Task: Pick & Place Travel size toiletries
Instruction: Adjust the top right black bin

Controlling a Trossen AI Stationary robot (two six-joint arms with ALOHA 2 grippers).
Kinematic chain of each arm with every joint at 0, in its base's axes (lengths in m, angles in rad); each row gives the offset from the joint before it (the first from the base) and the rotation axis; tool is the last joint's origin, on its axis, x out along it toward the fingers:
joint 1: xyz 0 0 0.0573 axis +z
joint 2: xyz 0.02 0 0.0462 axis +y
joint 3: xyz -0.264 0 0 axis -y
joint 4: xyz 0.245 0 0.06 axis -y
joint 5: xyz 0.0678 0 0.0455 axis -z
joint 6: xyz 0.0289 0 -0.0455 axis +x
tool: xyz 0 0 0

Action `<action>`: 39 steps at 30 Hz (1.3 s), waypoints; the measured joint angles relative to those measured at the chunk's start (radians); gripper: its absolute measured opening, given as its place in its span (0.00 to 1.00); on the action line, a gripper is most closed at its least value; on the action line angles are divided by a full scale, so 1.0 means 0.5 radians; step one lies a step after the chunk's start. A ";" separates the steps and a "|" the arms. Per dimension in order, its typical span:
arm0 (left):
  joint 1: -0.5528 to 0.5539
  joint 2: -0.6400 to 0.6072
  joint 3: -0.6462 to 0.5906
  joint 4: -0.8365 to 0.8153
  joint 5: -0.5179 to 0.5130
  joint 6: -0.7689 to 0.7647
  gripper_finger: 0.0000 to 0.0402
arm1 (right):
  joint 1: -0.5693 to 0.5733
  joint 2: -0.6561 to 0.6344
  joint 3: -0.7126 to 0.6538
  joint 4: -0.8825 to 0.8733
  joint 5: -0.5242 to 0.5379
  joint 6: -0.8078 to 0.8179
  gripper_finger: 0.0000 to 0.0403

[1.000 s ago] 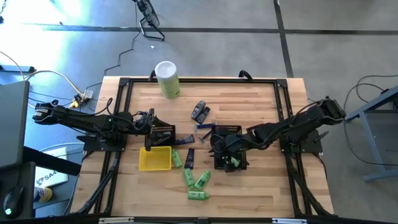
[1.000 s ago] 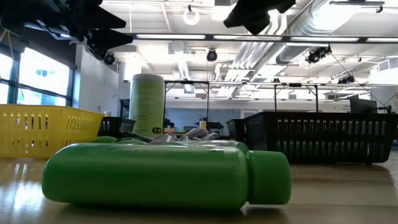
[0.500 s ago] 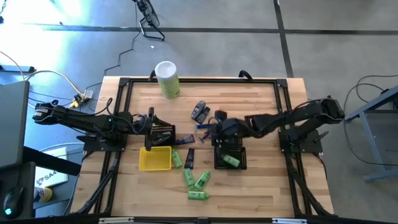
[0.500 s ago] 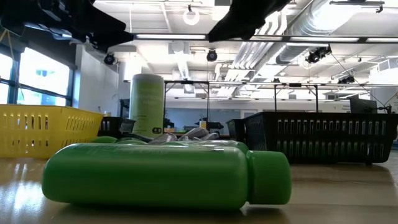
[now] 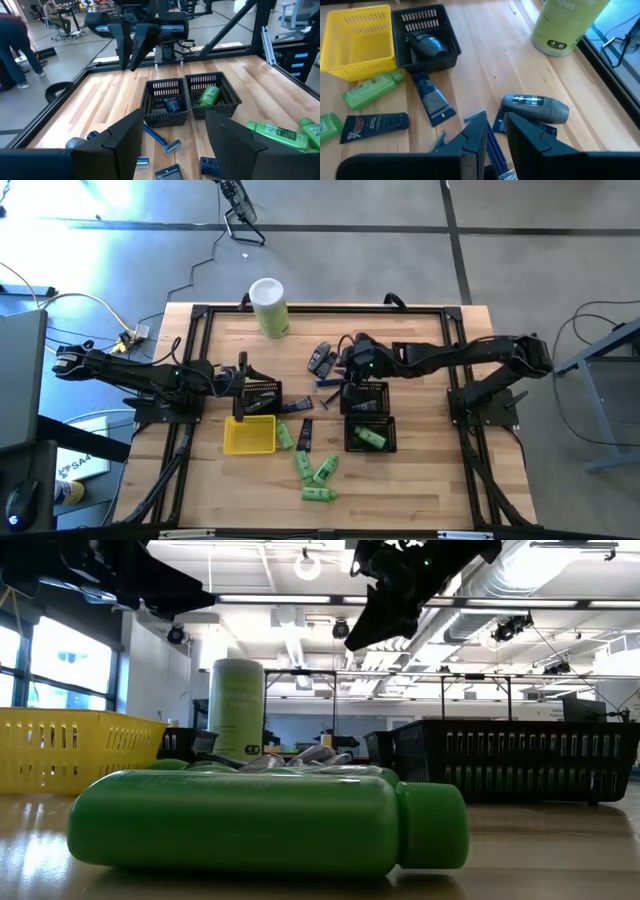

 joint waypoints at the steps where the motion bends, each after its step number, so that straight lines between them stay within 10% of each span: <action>1: 0.000 0.000 0.000 0.001 0.000 0.019 0.52 | -0.007 0.000 0.000 -0.002 -0.007 -0.003 0.16; 18: 0.000 -0.004 0.023 0.018 0.002 -0.026 0.52 | -0.179 0.000 0.000 -0.023 -0.181 -0.553 0.16; 39: 0.000 -0.004 0.024 0.000 -0.298 -0.045 0.52 | -0.367 0.001 0.000 -0.733 -0.627 0.019 0.16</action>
